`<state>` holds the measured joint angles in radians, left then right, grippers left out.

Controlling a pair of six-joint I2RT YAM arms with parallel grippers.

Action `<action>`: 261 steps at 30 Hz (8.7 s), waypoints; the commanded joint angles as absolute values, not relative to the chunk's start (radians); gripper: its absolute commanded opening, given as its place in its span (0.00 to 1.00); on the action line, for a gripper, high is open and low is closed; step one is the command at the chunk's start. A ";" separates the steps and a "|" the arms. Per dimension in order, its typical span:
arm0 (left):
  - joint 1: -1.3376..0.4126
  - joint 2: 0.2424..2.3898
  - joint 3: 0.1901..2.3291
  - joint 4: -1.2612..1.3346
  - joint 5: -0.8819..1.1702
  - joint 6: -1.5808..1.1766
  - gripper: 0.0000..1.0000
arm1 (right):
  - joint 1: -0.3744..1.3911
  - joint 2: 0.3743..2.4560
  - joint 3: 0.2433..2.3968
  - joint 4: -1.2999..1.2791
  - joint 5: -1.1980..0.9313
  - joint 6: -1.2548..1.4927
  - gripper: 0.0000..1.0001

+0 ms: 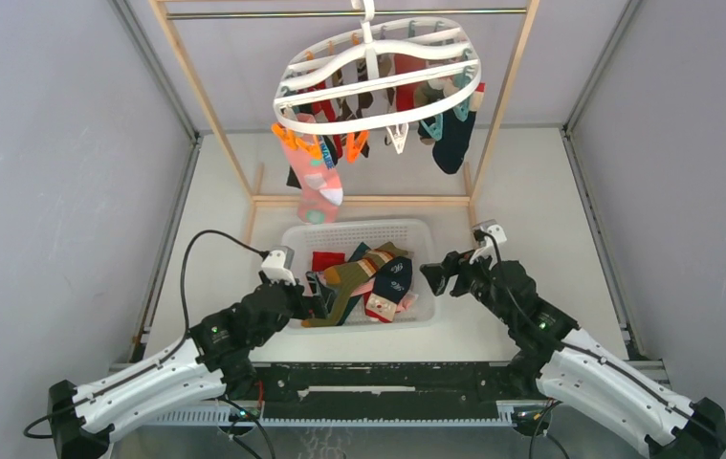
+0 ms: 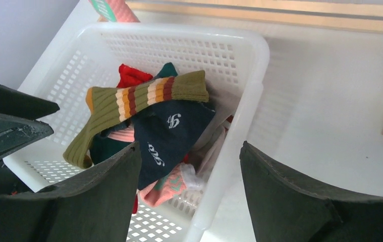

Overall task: Remove the socks clipped to the hanger
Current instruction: Place the sock in the bin, then remove the sock from the hanger.

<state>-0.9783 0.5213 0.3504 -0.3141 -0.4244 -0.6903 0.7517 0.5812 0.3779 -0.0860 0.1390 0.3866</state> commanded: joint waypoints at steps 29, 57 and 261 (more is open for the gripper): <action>-0.973 0.330 0.396 -0.340 -0.426 -0.681 1.00 | 0.325 0.824 0.575 0.080 -0.176 0.400 0.80; -0.974 0.366 0.446 -0.358 -0.422 -0.660 1.00 | 0.165 0.969 0.686 0.246 -0.294 0.438 0.80; -1.043 0.871 0.659 0.280 -0.156 -0.242 0.00 | 0.973 0.975 0.781 0.267 -0.002 0.339 0.14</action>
